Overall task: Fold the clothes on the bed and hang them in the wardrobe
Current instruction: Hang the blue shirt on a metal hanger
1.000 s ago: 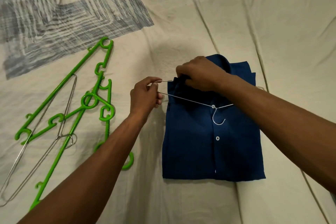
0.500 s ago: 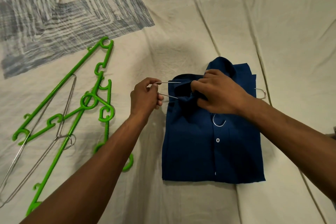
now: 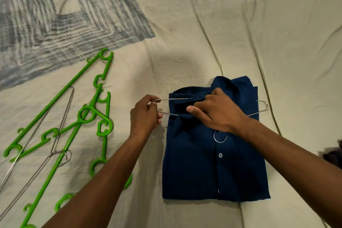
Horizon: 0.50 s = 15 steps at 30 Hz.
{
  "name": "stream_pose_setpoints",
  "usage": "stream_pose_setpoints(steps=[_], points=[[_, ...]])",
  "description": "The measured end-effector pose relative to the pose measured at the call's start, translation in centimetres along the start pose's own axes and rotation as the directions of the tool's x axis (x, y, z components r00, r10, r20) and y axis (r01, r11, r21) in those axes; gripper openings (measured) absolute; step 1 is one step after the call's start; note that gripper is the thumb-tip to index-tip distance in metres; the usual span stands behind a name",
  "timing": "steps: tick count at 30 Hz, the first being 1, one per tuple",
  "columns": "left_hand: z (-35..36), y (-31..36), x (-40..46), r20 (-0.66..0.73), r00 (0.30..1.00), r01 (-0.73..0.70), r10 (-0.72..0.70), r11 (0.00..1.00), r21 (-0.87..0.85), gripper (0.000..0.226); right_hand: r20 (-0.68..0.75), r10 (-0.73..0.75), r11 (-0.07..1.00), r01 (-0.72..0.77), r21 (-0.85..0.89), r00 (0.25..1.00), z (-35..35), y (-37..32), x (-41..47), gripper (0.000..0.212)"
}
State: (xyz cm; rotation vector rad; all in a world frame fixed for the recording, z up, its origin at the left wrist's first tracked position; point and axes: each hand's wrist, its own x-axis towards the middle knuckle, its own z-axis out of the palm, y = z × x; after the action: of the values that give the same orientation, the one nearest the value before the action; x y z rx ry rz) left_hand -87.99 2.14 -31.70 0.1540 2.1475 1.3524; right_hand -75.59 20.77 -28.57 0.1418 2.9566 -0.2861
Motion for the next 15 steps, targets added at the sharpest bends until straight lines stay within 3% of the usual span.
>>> stream_pose_setpoints(steps=[3,6,9,11,15], points=[[-0.1,0.1,0.2,0.009,0.999,-0.047,0.047,0.999,-0.003,0.026,-0.131,0.132,0.987,-0.118,0.110,0.983,0.2,0.1,1.0,0.040],[0.0,0.7,0.8,0.015,0.996,-0.084,0.084,0.996,0.000,0.026,-0.058,0.115,0.987,-0.108,0.122,0.992,-0.5,-0.1,2.2,0.011],[0.1,1.4,1.6,0.021,0.994,-0.104,0.104,0.994,0.020,0.025,0.102,0.020,0.999,-0.017,-0.028,0.995,-1.2,-0.1,3.9,0.042],[0.2,1.8,2.1,0.021,0.994,-0.108,0.108,0.994,0.020,0.024,0.190,-0.030,0.987,0.058,-0.147,0.981,-1.4,-0.1,5.1,0.051],[0.4,1.8,2.7,0.012,0.996,-0.093,0.093,0.996,0.017,0.024,0.287,-0.040,0.965,0.112,-0.238,0.957,-1.9,-0.7,6.9,0.043]])
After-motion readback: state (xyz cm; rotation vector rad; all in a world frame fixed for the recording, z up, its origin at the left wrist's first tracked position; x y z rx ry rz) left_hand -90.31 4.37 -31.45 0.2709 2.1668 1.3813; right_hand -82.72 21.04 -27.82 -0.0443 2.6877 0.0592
